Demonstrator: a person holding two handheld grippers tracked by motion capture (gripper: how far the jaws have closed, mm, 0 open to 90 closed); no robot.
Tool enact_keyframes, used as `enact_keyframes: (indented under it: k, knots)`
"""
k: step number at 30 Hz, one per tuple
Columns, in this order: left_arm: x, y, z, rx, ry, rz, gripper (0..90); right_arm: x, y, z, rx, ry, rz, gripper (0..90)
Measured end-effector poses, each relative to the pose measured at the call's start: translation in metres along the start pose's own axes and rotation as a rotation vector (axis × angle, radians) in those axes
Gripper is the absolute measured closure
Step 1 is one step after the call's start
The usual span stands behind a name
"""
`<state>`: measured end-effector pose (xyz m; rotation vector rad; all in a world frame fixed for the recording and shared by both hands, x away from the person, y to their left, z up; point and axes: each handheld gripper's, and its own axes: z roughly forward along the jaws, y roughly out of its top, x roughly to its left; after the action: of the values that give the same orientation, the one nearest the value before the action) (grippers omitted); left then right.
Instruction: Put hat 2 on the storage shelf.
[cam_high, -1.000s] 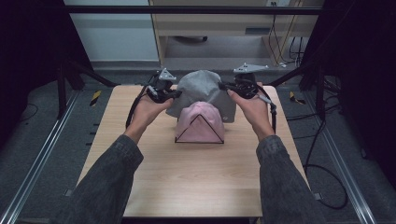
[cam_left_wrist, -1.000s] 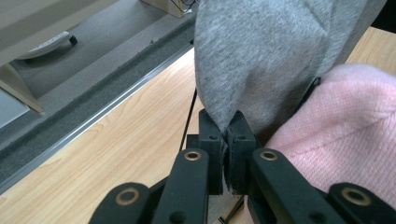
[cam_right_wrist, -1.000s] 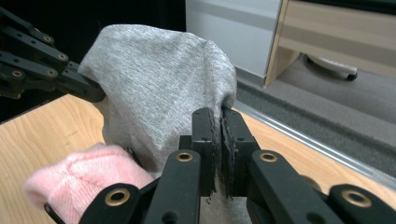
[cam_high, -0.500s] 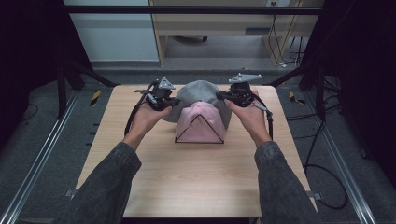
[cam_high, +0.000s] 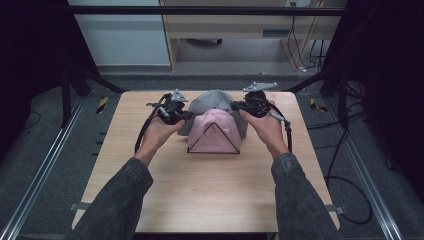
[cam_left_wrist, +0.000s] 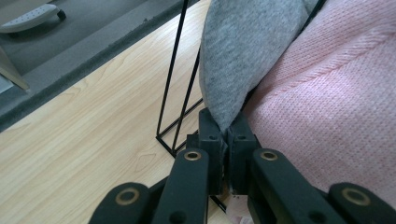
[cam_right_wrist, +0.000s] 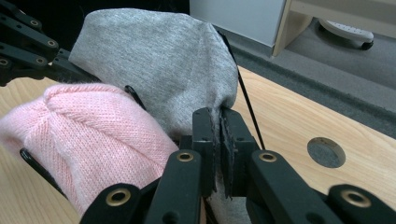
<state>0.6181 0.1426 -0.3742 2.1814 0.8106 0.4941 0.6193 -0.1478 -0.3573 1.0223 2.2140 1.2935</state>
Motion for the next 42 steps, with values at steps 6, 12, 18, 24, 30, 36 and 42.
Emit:
enact_keyframes:
  k: [6,12,18,24,30,36,42]
  knots:
    - [-0.001,-0.004,0.002,0.008,-0.004,-0.013,87.2,0.001,-0.005,0.001,0.011,0.002,0.006,85.8]
    - [-0.001,-0.009,0.006,0.028,-0.003,-0.008,87.2,-0.001,-0.010,0.003,0.027,0.003,0.018,85.7]
    - [0.000,-0.013,0.008,0.045,0.001,-0.020,87.2,0.000,-0.012,0.005,0.038,0.004,0.016,85.5]
    - [0.001,-0.016,0.011,0.049,0.004,-0.051,86.8,0.002,-0.011,0.004,0.042,0.003,0.012,82.6]
    - [0.002,-0.017,0.010,0.058,0.004,-0.050,85.1,0.001,-0.011,0.001,0.042,-0.010,0.021,77.5]
    - [0.003,-0.019,0.010,0.071,0.008,-0.056,84.4,0.001,-0.011,-0.002,0.050,-0.010,0.025,73.2]
    - [0.005,-0.022,0.010,0.053,0.006,-0.073,82.5,0.000,-0.010,-0.006,0.045,-0.020,0.031,68.7]
